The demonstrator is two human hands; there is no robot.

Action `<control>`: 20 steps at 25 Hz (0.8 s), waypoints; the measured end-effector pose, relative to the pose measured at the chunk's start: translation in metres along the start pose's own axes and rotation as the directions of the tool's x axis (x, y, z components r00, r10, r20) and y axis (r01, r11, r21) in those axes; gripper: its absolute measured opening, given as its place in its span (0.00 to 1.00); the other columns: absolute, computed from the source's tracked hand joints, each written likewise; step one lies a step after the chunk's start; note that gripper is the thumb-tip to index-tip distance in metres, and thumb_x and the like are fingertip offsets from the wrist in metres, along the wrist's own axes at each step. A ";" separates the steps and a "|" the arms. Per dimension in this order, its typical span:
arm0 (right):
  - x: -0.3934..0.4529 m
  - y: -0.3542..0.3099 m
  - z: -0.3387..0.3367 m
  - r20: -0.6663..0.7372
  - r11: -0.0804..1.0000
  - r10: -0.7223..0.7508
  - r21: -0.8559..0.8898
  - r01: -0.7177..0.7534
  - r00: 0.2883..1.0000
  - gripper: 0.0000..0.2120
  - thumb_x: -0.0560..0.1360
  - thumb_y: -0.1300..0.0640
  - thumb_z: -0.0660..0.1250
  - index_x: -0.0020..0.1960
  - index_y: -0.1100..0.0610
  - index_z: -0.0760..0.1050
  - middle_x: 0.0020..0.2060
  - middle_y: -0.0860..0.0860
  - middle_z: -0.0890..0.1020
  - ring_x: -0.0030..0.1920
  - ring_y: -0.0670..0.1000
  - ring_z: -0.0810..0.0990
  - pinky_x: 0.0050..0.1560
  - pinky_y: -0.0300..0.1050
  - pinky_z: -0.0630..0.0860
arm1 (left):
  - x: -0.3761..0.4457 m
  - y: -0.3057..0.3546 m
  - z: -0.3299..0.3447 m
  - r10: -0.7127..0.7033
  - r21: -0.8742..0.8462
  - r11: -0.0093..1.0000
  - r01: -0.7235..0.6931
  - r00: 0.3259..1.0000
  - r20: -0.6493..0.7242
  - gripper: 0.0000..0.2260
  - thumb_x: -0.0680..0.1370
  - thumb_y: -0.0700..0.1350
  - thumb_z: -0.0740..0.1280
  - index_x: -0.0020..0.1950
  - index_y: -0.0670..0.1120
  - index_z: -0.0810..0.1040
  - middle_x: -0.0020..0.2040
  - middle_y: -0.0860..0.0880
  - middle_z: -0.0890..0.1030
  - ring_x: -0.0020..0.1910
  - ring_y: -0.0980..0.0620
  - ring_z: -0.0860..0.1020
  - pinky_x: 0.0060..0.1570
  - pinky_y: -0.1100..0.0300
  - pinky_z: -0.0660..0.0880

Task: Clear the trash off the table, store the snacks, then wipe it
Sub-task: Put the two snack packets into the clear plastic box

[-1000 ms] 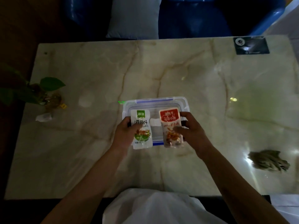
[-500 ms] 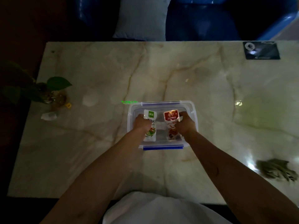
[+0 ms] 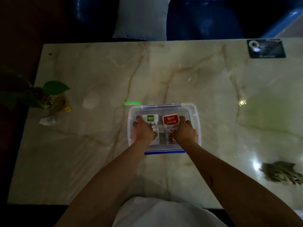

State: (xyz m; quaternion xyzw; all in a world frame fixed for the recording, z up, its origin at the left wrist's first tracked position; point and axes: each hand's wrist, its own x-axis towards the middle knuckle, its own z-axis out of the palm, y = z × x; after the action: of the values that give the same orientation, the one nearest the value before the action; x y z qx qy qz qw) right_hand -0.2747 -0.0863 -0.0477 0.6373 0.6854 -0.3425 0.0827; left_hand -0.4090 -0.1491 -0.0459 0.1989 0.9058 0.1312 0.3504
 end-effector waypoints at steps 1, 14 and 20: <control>-0.001 0.000 0.000 0.000 1.000 -0.002 0.002 0.002 1.000 0.17 0.81 0.51 0.54 0.69 0.53 0.62 0.62 0.57 0.74 0.57 0.57 0.78 0.54 0.55 0.76 | -0.002 0.000 0.000 0.008 0.016 1.000 -0.008 1.000 -0.016 0.24 0.77 0.41 0.64 0.71 0.41 0.60 0.64 0.37 0.72 0.60 0.36 0.75 0.56 0.44 0.74; 0.006 0.009 0.001 0.212 0.751 -0.503 -0.372 0.545 0.838 0.36 0.68 0.54 0.75 0.72 0.48 0.64 0.72 0.53 0.66 0.70 0.58 0.68 0.64 0.58 0.74 | 0.001 -0.022 0.000 0.565 0.539 0.591 -0.600 0.785 0.254 0.29 0.70 0.45 0.73 0.69 0.53 0.67 0.73 0.46 0.64 0.69 0.43 0.67 0.63 0.46 0.73; 0.010 0.011 0.004 0.182 0.743 -0.514 -0.395 0.541 0.838 0.38 0.67 0.55 0.76 0.73 0.50 0.63 0.73 0.54 0.65 0.70 0.58 0.67 0.61 0.56 0.76 | 0.004 -0.028 0.000 0.580 0.563 0.581 -0.588 0.784 0.221 0.29 0.72 0.44 0.71 0.70 0.53 0.65 0.74 0.45 0.63 0.69 0.43 0.68 0.60 0.47 0.76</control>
State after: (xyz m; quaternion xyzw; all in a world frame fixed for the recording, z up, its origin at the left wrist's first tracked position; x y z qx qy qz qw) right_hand -0.2670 -0.0815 -0.0603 0.3721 0.8927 -0.2109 0.1419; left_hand -0.4188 -0.1718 -0.0585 0.5870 0.7795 -0.0585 0.2107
